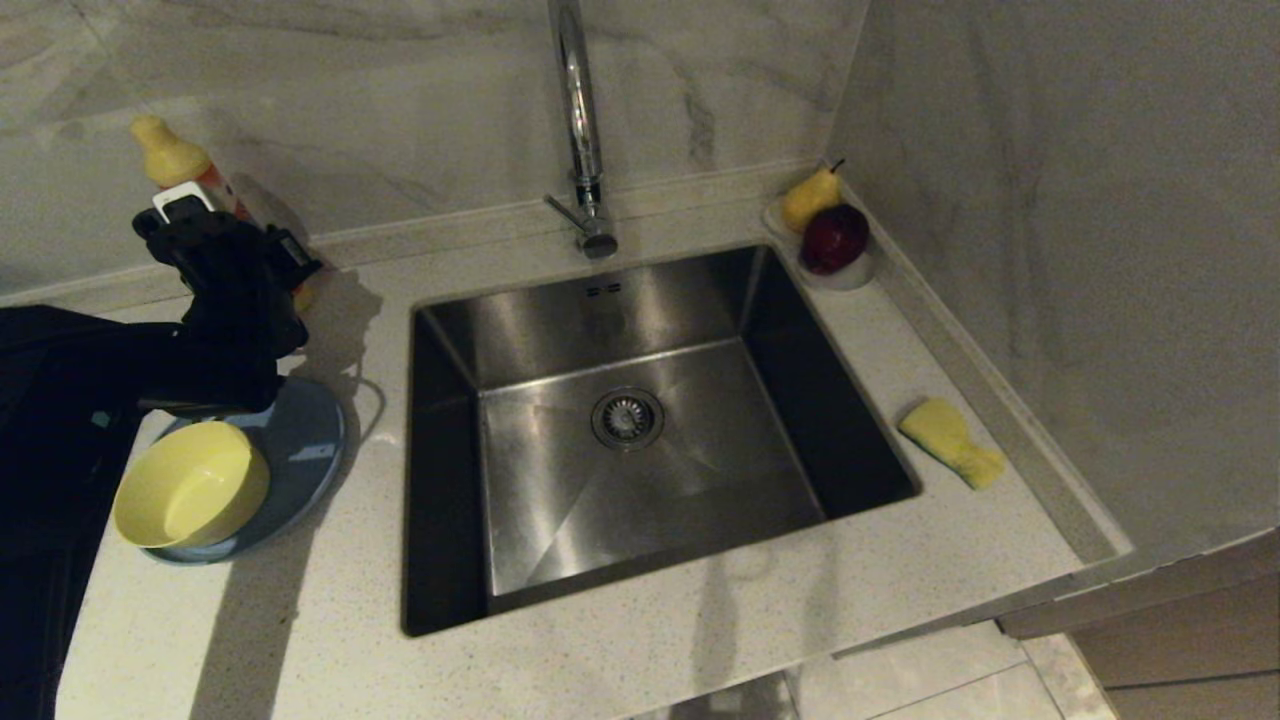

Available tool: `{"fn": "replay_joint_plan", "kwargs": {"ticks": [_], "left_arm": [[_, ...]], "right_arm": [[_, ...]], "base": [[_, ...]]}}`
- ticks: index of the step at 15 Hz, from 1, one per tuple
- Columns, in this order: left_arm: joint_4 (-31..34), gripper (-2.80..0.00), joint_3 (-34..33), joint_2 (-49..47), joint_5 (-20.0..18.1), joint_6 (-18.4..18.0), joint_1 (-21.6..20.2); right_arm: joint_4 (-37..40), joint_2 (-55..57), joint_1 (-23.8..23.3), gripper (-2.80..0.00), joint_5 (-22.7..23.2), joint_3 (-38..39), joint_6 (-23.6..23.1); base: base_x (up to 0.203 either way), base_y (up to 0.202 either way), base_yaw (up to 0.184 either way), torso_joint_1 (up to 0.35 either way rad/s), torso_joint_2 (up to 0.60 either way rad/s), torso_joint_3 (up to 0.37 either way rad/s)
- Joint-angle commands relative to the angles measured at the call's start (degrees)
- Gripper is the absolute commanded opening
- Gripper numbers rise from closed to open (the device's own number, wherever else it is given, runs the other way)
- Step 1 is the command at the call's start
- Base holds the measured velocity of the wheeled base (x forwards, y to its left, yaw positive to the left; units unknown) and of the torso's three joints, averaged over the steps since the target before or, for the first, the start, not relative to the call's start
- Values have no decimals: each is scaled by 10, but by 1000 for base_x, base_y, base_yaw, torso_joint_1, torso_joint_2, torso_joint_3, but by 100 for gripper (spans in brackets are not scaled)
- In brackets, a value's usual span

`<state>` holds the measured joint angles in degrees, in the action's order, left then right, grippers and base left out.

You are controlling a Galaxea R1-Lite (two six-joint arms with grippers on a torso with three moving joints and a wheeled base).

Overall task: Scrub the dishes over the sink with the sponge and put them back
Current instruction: Place the dish soap on the table

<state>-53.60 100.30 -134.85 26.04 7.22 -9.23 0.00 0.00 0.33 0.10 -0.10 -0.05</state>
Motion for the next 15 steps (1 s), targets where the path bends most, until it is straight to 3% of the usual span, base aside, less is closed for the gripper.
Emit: {"fn": "replay_joint_plan", "kwargs": {"ticks": [1,12,13,15], "left_arm": [[0,-280,0,-8,2,1,-2],[3,-280,0,-9,5,-2,-9],[3,0,0,-8,5,-2,-9],[3,0,0,-7,5,0,-9]], "right_arm": [[1,-1,0,-280,0,0,0],[1,-1,0,-280,0,0,0],[0,-1,0,-280,0,0,0],[1,-1,0,-280,0,0,0]], "base": [[0,0,0,0,0,0],[0,0,0,0,0,0],[0,0,0,0,0,0],[0,0,0,0,0,0]]}}
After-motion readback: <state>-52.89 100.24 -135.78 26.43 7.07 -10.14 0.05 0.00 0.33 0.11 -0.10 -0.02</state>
